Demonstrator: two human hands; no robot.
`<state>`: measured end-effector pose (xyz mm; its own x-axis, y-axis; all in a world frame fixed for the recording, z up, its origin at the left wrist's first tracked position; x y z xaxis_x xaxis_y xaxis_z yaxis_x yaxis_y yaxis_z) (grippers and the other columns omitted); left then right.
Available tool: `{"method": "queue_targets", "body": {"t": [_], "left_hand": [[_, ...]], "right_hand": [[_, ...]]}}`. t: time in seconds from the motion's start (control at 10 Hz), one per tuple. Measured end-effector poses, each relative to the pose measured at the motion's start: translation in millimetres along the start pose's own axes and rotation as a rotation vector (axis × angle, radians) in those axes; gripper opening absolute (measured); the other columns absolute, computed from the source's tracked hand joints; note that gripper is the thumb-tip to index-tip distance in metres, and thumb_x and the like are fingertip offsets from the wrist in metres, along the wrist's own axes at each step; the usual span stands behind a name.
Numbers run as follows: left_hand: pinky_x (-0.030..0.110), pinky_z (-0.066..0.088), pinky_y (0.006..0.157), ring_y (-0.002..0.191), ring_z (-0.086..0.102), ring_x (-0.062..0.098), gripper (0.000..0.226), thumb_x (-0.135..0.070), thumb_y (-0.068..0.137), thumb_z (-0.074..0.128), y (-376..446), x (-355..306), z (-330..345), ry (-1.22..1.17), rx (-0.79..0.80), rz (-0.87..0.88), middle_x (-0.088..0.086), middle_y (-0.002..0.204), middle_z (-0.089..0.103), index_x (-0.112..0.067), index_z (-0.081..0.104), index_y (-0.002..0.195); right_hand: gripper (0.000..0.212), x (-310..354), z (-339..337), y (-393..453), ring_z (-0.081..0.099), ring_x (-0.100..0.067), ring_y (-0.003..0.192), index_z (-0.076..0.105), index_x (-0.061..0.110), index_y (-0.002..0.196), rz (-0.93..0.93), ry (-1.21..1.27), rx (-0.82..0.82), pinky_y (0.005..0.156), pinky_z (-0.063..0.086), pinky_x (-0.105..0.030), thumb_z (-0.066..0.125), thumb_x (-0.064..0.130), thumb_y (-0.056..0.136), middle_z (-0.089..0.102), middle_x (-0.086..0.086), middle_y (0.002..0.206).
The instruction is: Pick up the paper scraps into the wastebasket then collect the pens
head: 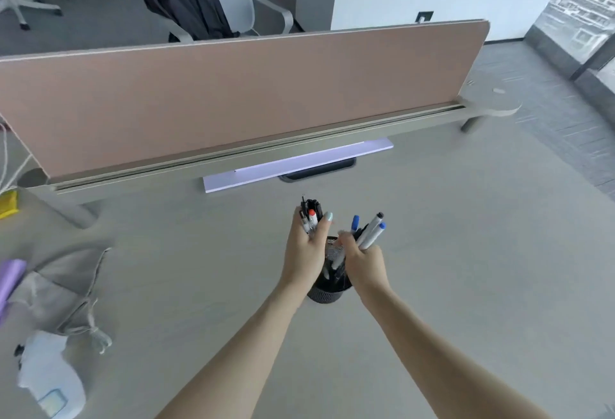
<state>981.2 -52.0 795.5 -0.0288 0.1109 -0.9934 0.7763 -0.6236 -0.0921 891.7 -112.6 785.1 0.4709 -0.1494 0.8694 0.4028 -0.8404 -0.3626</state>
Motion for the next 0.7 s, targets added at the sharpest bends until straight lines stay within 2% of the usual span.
{"method": "queue_targets", "body": {"t": [0.1, 0.2, 0.3, 0.4, 0.5, 0.6, 0.7], "left_hand": [[0.035, 0.039, 0.098, 0.087, 0.054, 0.001, 0.021, -0.029, 0.091, 0.054, -4, 23, 0, 0.163, 0.029, 0.056, -0.014, 0.085, 0.059, -0.01, 0.058, 0.101], [0.031, -0.005, 0.116, 0.116, 0.033, -0.022, 0.049, -0.046, 0.087, 0.048, -8, 42, 0, 0.34, 0.066, 0.082, -0.011, 0.118, 0.06, -0.014, 0.053, 0.125], [0.036, -0.004, 0.116, 0.136, 0.032, 0.011, 0.049, -0.035, 0.087, 0.057, -11, 51, -3, 0.364, 0.069, 0.036, -0.004, 0.131, 0.053, -0.024, 0.044, 0.133], [0.05, 0.009, 0.113, 0.136, 0.032, 0.011, 0.052, -0.055, 0.075, 0.048, -13, 51, -7, 0.418, 0.169, 0.032, -0.008, 0.143, 0.043, -0.054, 0.032, 0.125], [0.052, 0.01, 0.112, 0.136, 0.03, 0.006, 0.086, -0.066, 0.062, 0.042, -14, 46, -9, 0.484, 0.25, -0.06, -0.012, 0.148, 0.034, -0.047, 0.013, 0.14], [0.053, 0.006, 0.113, 0.141, 0.02, 0.012, 0.105, -0.072, 0.065, 0.046, -12, 39, -9, 0.666, 0.305, -0.147, -0.009, 0.153, 0.022, -0.031, -0.006, 0.147], [0.054, 0.001, 0.113, 0.144, 0.003, 0.017, 0.098, -0.068, 0.08, 0.043, -13, 28, -20, 0.839, 0.367, -0.273, -0.004, 0.157, -0.004, -0.026, -0.015, 0.146]], "right_hand": [[0.034, -18, 3, 5, 0.034, -0.016, 0.054, 0.044, 0.001, 0.07, -0.057, -0.055, 0.028, 0.056, 0.029, -0.031, 0.049, 0.034, 0.08, 0.038, 0.003, 0.051], [0.028, -23, 5, 9, 0.046, -0.022, 0.072, 0.051, 0.014, 0.065, -0.123, -0.143, 0.044, 0.062, 0.037, -0.033, 0.046, 0.04, 0.075, 0.049, 0.004, 0.066], [0.012, -19, 3, 7, 0.052, -0.023, 0.092, 0.056, 0.026, 0.069, -0.142, -0.189, 0.075, 0.078, 0.046, -0.037, 0.047, 0.035, 0.071, 0.051, 0.012, 0.081], [0.011, -22, 1, 5, 0.053, -0.025, 0.095, 0.057, 0.026, 0.077, -0.178, -0.193, 0.142, 0.08, 0.046, -0.036, 0.052, 0.017, 0.074, 0.05, 0.013, 0.085], [0.026, -21, -4, 1, 0.05, -0.021, 0.102, 0.057, 0.028, 0.095, -0.19, -0.288, 0.232, 0.085, 0.045, -0.034, 0.053, 0.01, 0.076, 0.052, 0.01, 0.098], [0.042, -17, -9, 0, 0.04, -0.02, 0.117, 0.051, 0.024, 0.119, -0.209, -0.405, 0.335, 0.093, 0.036, -0.027, 0.058, 0.015, 0.079, 0.046, 0.004, 0.12], [0.06, -11, -21, -4, 0.028, -0.019, 0.129, 0.038, 0.027, 0.134, -0.162, -0.476, 0.426, 0.096, 0.028, -0.024, 0.063, 0.023, 0.079, 0.033, 0.006, 0.137]]}}
Point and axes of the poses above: each hand's wrist, its own y-axis towards the middle knuckle, its own z-axis out of the palm, x = y × z, the point moved 2 cm from there along y, towards the middle knuckle
